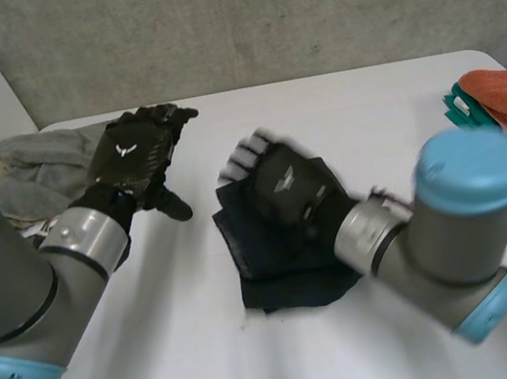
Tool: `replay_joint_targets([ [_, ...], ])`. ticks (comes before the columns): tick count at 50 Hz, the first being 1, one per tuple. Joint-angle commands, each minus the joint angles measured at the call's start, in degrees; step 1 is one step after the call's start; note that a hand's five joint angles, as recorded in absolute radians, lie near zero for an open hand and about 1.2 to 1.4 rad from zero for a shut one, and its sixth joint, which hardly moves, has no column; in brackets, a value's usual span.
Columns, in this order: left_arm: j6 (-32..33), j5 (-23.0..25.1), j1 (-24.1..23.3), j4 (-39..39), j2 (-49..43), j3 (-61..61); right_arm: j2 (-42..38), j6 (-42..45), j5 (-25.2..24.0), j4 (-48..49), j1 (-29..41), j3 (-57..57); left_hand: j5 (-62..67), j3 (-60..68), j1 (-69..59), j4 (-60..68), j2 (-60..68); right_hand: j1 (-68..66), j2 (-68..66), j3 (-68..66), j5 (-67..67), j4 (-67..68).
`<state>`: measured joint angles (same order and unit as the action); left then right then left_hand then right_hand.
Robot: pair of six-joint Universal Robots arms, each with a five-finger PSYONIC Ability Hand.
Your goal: Fold the laundry.
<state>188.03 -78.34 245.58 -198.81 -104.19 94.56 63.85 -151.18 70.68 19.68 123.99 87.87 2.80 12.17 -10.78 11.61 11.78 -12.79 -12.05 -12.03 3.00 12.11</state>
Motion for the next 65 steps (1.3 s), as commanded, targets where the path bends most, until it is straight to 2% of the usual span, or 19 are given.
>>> replay_joint_targets([
  [1,-0.21,-4.53,-5.28,10.71,-5.66,-12.46,2.34,-25.58,2.27,-4.62,-9.02,-3.13,-2.8,-2.17,0.78,-1.61,-1.78,2.79,2.05,2.03,-3.0,-2.11],
  [6,0.32,-5.33,-10.99,17.65,-12.6,-20.11,-4.16,-20.65,3.85,-14.83,-11.23,-9.81,-2.8,-2.17,0.78,-1.61,-1.78,2.79,2.05,2.03,-3.0,-2.11],
  [10,1.64,-6.12,-15.04,20.3,-19.55,-25.47,-9.7,-21.26,4.21,-23.62,-12.11,-15.26,-2.8,-2.17,0.78,-1.61,-1.78,2.79,2.05,2.03,-3.0,-2.11],
  [13,3.65,-8.92,-16.8,22.23,-25.17,-29.25,-13.73,-21.79,3.16,-27.14,-12.37,-18.51,-2.8,-2.17,0.78,-1.61,-1.78,2.79,2.05,2.03,-3.0,-2.11],
  [18,7.96,-16.47,-16.46,25.13,-32.99,-33.56,-18.58,-20.56,2.53,-29.7,-12.55,-21.51,-2.8,-2.17,0.78,-1.61,-1.78,2.79,2.05,2.03,-3.0,-2.11],
  [21,8.67,-18.5,-15.23,26.01,-34.67,-34.09,-19.64,-17.4,5.43,-31.89,-12.81,-22.31,-2.8,-2.17,0.78,-1.61,-1.78,2.79,2.05,2.03,-3.0,-2.11],
  [25,8.58,-17.64,-13.64,28.38,-34.33,-33.83,-17.45,-11.08,9.91,-32.43,-12.72,-22.04,-2.8,-2.17,0.78,-1.61,-1.78,2.79,2.05,2.03,-3.0,-2.11],
  [30,7.01,-12.29,-12.24,30.76,-27.41,-32.08,-10.17,-5.1,11.58,-28.13,-10.79,-18.1,-2.8,-2.17,0.78,-1.61,-1.78,2.79,2.05,2.03,-3.0,-2.11],
  [35,4.02,-6.66,-10.83,28.66,-17.82,-28.83,0.37,-1.41,16.58,-13.93,-6.5,-6.79,-2.8,-2.17,0.78,-1.61,-1.78,2.79,2.05,2.03,-3.0,-2.11],
  [40,-0.11,-0.15,-8.63,24.35,-9.11,-25.84,7.42,2.29,18.18,-3.52,-1.57,5.71,-2.8,-2.17,0.78,-1.61,-1.78,2.79,2.05,2.03,-3.0,-2.11],
  [44,-3.8,8.01,-6.26,23.81,-4.01,-24.17,9.45,2.91,17.48,0.88,1.77,14.51,-2.8,-2.17,0.78,-1.61,-1.78,2.79,2.05,2.03,-3.0,-2.11],
  [45,-5.2,12.47,-5.3,25.03,-2.7,-23.99,9.45,2.82,17.3,1.41,2.21,15.91,-2.8,-2.17,0.78,-1.61,-1.78,2.79,2.05,2.03,-3.0,-2.11],
  [46,-5.82,14.86,-4.86,25.83,-2.25,-23.9,9.45,2.65,17.3,1.85,2.57,17.32,-2.8,-2.17,0.78,-1.61,-1.78,2.79,2.05,2.03,-3.0,-2.11],
  [48,-6.88,19.88,-3.98,27.67,-1.37,-23.64,8.23,1.77,17.48,3.6,3.54,20.31,-2.8,-2.17,0.78,-1.61,-1.78,2.79,2.05,2.03,-3.0,-2.11],
  [49,-7.49,24.25,-3.28,29.68,-0.76,-23.46,7.61,1.24,17.48,4.48,3.71,20.93,-2.8,-2.17,0.78,-1.61,-1.78,2.79,2.05,2.03,-3.0,-2.11],
  [53,-7.59,32.18,-2.57,32.86,0.39,-21.8,3.39,-1.39,18.35,9.75,4.33,22.17,-2.8,-2.17,0.78,-1.61,-1.78,2.79,2.05,2.03,-3.0,-2.11],
  [56,-7.33,32.64,-2.74,32.69,0.83,-20.65,-0.03,-1.57,19.32,14.23,4.33,21.64,-2.8,-2.17,0.78,-1.61,-1.78,2.79,2.05,2.03,-3.0,-2.11],
  [65,-5.92,27.81,-5.2,28.83,3.2,-15.99,-7.24,-0.26,21.61,22.5,3.1,16.46,-2.8,-2.17,0.78,-1.61,-1.78,2.79,2.05,2.03,-3.0,-2.11],
])
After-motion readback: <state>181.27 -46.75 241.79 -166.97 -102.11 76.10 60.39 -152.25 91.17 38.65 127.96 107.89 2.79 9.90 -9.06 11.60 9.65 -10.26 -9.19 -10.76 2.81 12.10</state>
